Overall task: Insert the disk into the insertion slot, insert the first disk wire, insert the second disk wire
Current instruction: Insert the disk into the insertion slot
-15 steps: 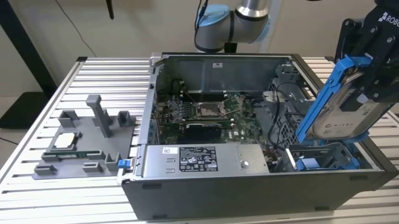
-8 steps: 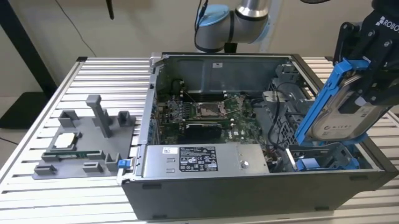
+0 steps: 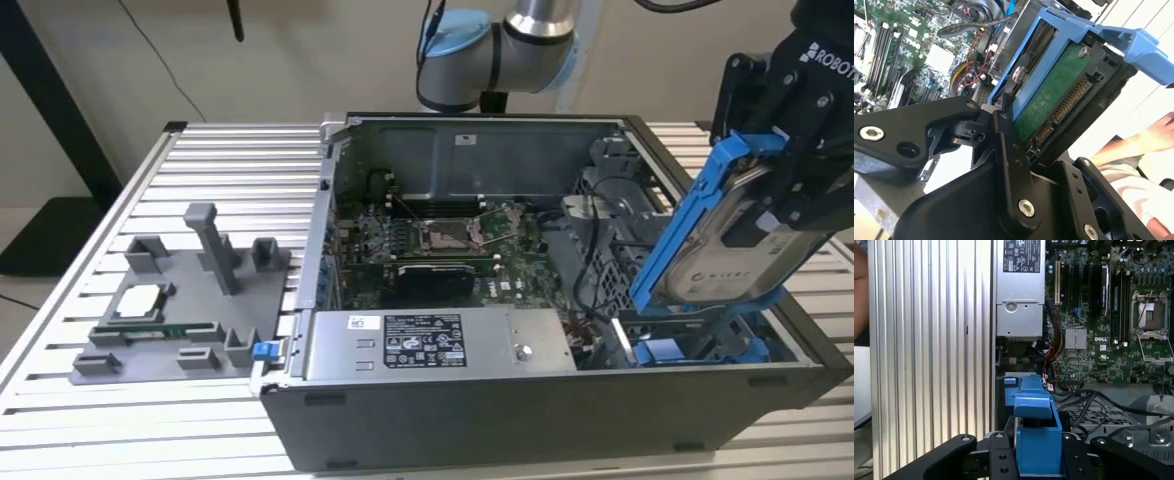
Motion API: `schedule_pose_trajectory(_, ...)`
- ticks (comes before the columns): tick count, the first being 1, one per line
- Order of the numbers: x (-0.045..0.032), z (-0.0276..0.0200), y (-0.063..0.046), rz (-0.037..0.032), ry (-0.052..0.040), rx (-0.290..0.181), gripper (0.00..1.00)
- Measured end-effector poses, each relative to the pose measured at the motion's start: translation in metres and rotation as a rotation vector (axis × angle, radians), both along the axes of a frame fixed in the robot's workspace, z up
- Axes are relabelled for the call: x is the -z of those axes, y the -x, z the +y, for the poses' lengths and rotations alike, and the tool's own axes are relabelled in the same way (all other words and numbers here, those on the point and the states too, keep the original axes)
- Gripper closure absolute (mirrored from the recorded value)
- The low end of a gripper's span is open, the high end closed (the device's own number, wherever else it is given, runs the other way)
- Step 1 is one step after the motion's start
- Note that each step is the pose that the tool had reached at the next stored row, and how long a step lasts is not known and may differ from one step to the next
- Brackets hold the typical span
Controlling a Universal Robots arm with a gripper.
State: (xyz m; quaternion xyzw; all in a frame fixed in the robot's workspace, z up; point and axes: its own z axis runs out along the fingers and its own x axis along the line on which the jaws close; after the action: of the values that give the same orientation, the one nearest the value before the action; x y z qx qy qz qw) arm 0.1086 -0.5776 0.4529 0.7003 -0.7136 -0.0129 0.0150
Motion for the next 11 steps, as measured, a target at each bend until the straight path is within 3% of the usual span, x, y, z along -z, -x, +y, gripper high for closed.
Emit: schedule_pose_trajectory(11,0.0031,0.0000,0.0000,0.0001,0.0000,0.000,1.00)
